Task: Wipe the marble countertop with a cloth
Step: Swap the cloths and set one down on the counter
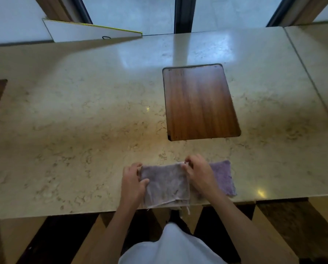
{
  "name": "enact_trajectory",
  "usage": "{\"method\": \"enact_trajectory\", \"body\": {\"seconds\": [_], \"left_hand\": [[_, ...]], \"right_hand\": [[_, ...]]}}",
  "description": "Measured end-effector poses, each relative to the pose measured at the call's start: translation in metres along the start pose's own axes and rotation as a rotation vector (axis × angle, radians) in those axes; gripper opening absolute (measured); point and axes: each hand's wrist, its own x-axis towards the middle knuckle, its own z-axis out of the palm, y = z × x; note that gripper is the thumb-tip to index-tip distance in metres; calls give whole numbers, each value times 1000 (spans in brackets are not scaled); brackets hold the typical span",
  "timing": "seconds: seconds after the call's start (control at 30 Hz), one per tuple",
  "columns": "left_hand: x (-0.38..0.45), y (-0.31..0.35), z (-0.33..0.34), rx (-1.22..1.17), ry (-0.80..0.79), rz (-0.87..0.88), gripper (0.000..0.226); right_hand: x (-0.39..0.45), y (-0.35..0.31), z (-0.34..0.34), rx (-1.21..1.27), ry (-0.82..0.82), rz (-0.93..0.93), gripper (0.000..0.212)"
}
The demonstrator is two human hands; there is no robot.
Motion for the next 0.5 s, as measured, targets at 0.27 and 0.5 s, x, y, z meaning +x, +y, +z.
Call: {"method": "enact_trajectory", "body": {"seconds": [0.27, 0.5], "left_hand": [[-5, 88, 47, 170, -16, 391, 23], [14, 115, 85, 408, -202, 498, 10]], "right_hand": [[5, 105, -73, -77, 203, 236, 23], [22, 114, -74, -205, 88, 201, 13]]}}
